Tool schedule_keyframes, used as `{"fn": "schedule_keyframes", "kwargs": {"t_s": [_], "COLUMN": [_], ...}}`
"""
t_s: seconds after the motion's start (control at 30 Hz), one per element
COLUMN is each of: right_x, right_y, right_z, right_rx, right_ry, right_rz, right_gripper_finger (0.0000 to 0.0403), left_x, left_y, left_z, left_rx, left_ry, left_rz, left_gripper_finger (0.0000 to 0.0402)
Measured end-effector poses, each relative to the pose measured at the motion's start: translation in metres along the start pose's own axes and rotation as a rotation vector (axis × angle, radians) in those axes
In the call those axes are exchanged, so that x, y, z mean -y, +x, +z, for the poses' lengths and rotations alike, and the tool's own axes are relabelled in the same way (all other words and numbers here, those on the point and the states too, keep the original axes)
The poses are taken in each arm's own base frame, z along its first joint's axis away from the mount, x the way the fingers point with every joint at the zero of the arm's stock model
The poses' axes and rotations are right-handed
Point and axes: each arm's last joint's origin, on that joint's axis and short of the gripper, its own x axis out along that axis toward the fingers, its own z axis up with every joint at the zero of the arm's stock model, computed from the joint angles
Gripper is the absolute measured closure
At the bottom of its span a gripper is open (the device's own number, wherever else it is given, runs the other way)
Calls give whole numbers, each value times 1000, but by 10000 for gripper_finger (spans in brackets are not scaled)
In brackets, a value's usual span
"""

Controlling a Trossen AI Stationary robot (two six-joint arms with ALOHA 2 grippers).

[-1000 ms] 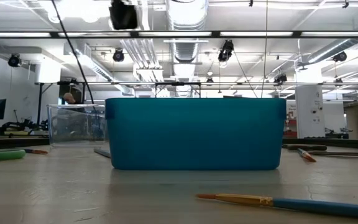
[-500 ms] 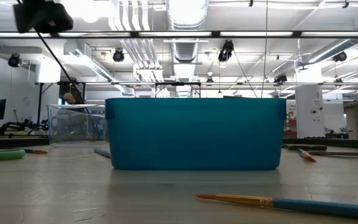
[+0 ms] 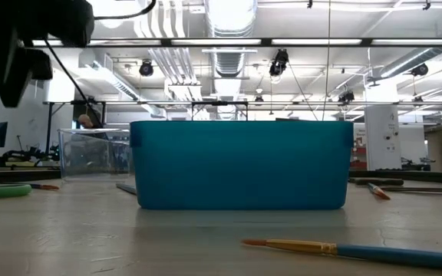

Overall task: Pick & Place Paint Supplies
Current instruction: Put the green scissors into the transparent bin

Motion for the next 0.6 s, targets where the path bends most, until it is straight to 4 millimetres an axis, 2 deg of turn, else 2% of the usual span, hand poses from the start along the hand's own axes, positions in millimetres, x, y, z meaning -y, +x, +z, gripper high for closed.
{"fn": "schedule_keyframes", "kwargs": {"t_s": [0.27, 0.33, 0.5, 0.6], "right_x": [0, 0, 0, 0], "right_y": [0, 0, 0, 0], "right_z": [0, 0, 0, 0], "right_rx": [4, 4, 4, 3], "right_ry": [18, 22, 24, 24], "right_rz": [-6, -6, -6, -6], "right_gripper_finger": [59, 59, 59, 59], "left_x": [-7, -13, -23, -23], "left_y": [25, 31, 44, 47], "left_z": [-3, -7, -18, -22], "left_rx": [33, -14, -159, -192], "left_ry": [-68, -181, -616, -749], "left_rz": [-70, -49, -26, -22], "left_gripper_finger": [169, 179, 215, 236]}}
